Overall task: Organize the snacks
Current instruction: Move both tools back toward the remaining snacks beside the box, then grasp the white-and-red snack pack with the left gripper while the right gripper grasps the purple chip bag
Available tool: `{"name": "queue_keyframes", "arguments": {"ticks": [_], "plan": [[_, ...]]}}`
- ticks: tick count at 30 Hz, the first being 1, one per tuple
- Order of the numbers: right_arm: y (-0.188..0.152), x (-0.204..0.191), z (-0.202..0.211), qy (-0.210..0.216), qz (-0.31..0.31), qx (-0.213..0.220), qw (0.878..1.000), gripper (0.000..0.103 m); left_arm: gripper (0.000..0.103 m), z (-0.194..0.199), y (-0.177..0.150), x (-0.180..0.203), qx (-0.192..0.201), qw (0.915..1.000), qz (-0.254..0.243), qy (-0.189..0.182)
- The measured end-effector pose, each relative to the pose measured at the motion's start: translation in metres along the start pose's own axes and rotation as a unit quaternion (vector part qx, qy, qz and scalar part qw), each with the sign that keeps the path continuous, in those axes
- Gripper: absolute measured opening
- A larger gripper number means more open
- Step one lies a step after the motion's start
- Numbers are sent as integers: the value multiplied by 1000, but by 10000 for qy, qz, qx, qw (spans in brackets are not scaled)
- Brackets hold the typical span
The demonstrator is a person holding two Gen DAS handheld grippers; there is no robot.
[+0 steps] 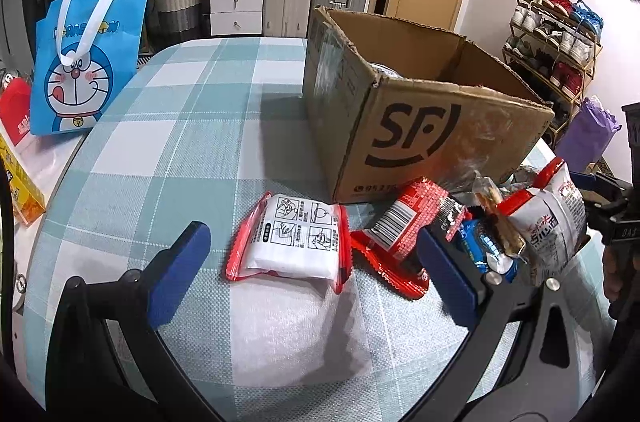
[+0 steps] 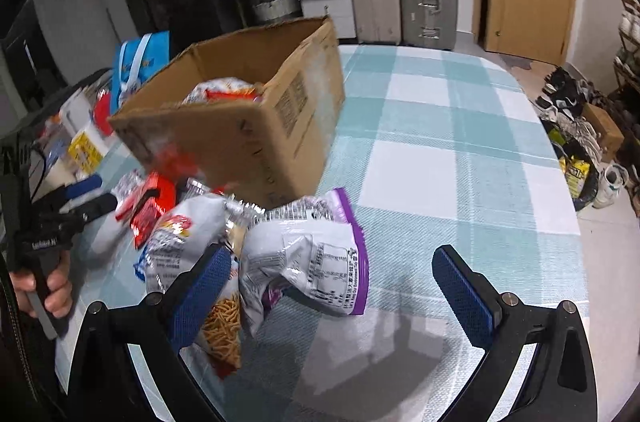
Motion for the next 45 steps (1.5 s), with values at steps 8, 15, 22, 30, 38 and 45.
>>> {"name": "queue_keyframes", "arguments": {"ticks": [8, 15, 22, 30, 38, 45], "plan": [[-2, 4, -7, 224, -191, -60, 9995, 102, 103, -2, -2, 1, -45, 10000, -28, 12], [0, 9, -15, 363, -493, -154, 9980, 102, 103, -3, -2, 1, -49, 10000, -25, 7], [2, 12, -21, 449, -654, -113, 9968, 102, 103, -6, -3, 1, -92, 10000, 4, 7], [2, 8, -23, 855, -673, -131, 9940, 82, 103, -6, -4, 0, -94, 10000, 19, 4], [1, 2, -19, 966, -525, -34, 9939, 67, 103, -6, -4, -1, -96, 10000, 16, 19], [2, 9, -11, 897, -600, 170, 9940, 49, 103, -8, -5, -4, -108, 9999, 77, 42]]}}
Point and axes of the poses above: each gripper's, at about its wrist camera, not at the fingertips, and z roughly against the way its jaws point, x to its right, y to its top, the point moved 5 cm from there along -z, roughly the way its jaws point, and after that the axes turned 10 degrees about -x, right-handed, at the moved point
